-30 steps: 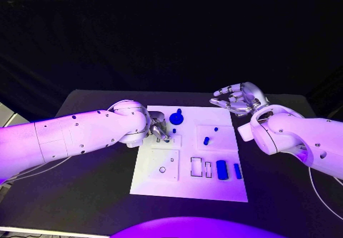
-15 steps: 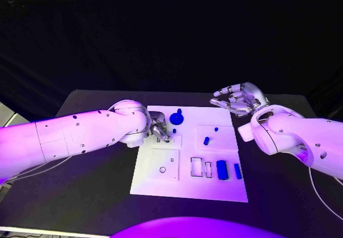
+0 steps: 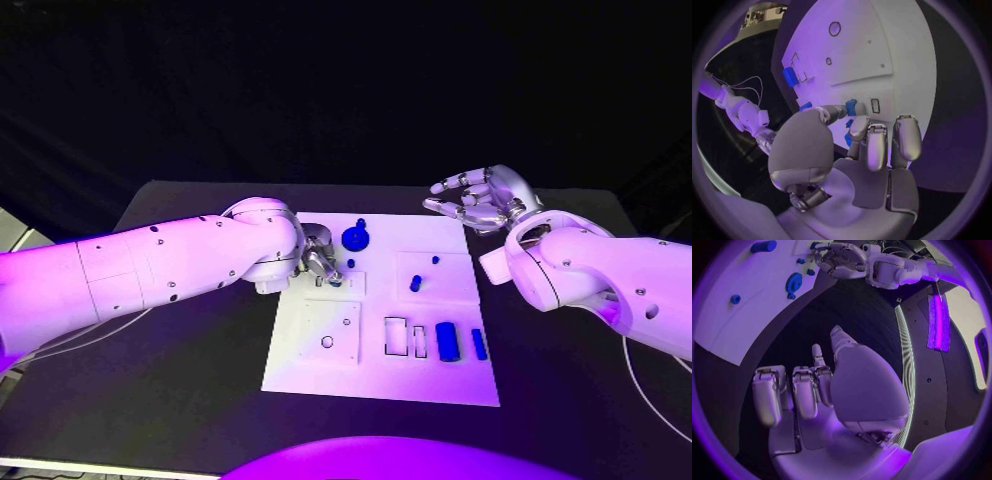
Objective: Assemble the parts on the task board
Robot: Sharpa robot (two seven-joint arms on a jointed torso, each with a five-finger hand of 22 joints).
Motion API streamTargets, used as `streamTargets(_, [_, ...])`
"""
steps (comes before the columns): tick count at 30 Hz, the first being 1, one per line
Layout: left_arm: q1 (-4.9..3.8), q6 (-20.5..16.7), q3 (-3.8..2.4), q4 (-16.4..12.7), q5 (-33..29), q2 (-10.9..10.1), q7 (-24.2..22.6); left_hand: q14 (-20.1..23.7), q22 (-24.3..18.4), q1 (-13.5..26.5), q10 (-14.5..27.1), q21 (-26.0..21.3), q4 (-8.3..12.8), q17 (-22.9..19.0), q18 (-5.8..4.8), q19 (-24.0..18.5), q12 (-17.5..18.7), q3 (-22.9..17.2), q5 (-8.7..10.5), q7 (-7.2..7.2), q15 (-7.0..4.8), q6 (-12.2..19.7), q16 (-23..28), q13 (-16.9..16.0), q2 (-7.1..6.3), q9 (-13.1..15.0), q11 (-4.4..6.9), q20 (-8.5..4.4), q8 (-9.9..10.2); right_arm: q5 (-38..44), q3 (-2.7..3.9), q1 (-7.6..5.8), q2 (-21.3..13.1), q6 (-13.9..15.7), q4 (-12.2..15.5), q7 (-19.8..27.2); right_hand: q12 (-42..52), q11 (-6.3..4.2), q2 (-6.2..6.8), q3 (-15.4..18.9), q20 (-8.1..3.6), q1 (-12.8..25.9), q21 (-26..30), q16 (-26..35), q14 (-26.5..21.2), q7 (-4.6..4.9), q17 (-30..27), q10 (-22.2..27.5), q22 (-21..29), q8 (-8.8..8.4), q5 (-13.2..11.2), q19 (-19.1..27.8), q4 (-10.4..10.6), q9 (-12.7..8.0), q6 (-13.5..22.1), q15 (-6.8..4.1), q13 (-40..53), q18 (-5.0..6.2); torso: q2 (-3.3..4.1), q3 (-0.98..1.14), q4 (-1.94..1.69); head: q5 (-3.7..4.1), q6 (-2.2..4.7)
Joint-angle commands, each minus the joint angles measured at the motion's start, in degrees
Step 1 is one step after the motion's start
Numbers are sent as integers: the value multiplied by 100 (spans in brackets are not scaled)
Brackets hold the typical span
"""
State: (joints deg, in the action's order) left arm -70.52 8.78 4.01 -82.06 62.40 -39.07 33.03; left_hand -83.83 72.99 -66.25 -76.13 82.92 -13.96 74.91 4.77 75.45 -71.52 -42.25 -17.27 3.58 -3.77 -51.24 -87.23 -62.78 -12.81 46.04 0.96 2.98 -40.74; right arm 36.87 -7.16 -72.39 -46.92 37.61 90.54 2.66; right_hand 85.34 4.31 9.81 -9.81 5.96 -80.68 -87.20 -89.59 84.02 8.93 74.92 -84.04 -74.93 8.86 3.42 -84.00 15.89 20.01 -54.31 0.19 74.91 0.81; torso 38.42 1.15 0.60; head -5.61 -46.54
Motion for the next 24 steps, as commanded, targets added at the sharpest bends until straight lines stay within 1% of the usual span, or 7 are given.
streamTargets(1, [31,373,27,13,-340,40,82,-481,7,87,-71,34,1159,1015,-70,36,-51,-1173,-49,-51,-42,-92,-25,-45,21,15,16,-22,-1,69,2,4,-2,-78,8,25,-23,-11,-29,8,1,5,32,37,552,-2,1340,-199,-1302,37,1,-439,1,5,57,-19,1152,0,-1,-1,-7,10,-3])
streamTargets(8, [29,380,28,55,-378,85,97,-488,34,197,-133,41,1151,1035,-77,58,-92,-1119,-54,-80,-59,-146,-36,-98,56,39,40,-25,-6,70,2,4,-8,-80,13,26,-27,-11,-37,22,1,24,40,41,550,-2,1333,-196,-1298,58,1,-436,8,13,81,-19,1148,1,-2,-2,-4,18,-4])
streamTargets(18, [29,229,28,109,-275,129,112,-481,53,329,-159,43,1092,1010,-82,78,-87,-1073,-14,-107,-79,-182,-23,-101,209,57,61,-32,14,70,2,4,-10,-89,14,25,-27,-11,-37,22,1,24,40,41,550,-2,1333,-196,-1298,58,1,-436,8,13,81,-19,1148,1,2,-3,-10,31,15])
streamTargets(24, [29,210,28,145,-240,147,122,-479,55,367,-159,41,1079,1001,-82,80,-80,-1060,11,-111,-81,-187,-18,-94,244,62,64,-34,20,70,2,4,-12,-98,15,26,-27,-11,-37,22,1,24,40,41,550,-2,1333,-196,-1298,58,1,-436,8,13,81,-19,1148,1,0,-3,-9,34,16])
